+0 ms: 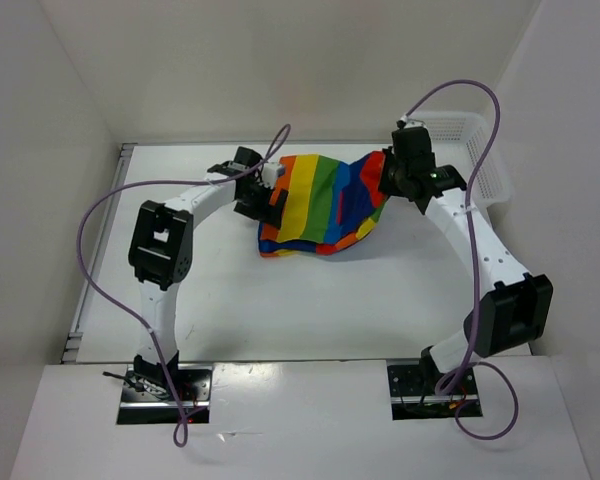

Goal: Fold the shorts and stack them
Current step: Fold the shorts

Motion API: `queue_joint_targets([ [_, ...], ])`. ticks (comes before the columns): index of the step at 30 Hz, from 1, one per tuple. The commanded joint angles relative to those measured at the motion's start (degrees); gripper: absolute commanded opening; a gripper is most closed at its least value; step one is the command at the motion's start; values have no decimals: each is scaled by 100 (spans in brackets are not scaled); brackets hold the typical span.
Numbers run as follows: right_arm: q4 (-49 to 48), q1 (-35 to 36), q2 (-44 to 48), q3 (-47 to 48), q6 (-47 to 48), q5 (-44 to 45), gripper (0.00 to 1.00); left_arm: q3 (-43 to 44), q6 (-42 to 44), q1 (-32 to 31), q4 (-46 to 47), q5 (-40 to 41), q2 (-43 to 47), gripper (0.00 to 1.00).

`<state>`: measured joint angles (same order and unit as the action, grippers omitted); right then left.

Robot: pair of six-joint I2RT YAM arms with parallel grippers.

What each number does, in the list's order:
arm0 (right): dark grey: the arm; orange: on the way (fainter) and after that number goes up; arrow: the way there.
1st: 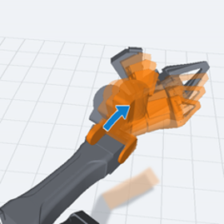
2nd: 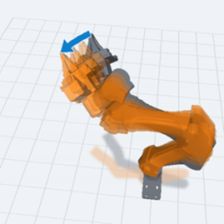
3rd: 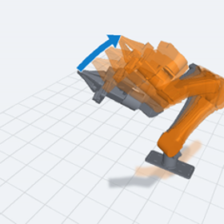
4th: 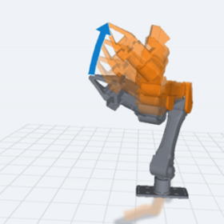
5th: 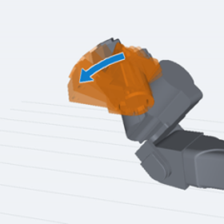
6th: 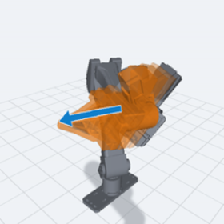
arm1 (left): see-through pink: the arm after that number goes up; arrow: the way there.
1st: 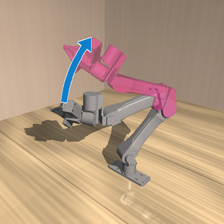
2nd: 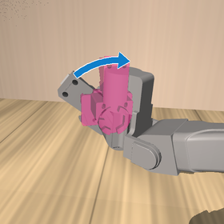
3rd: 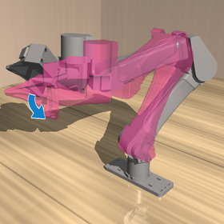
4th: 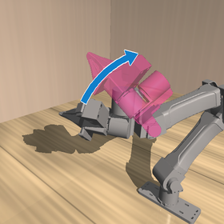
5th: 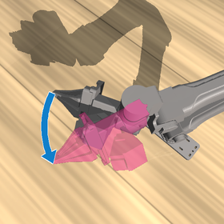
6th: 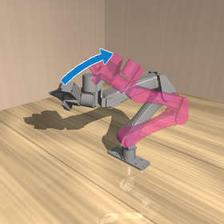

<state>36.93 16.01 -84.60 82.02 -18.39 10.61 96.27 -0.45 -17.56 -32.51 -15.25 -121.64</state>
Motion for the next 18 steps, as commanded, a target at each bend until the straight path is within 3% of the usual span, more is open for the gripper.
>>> queue_joint_targets([
  [1,-186,182,-179,525,283,-208,0,251,-201,-72,281,676,-157,97],
  [5,-54,621,-636,1017,757,-138,0,173,-140,-72,201,770,-413,92],
  [12,95,1675,-1796,2309,1083,-253,0,-29,62,-248,254,260,-738,54],
  [18,131,2380,-3061,3135,1408,-946,0,-205,238,-248,421,-514,-738,50],
])
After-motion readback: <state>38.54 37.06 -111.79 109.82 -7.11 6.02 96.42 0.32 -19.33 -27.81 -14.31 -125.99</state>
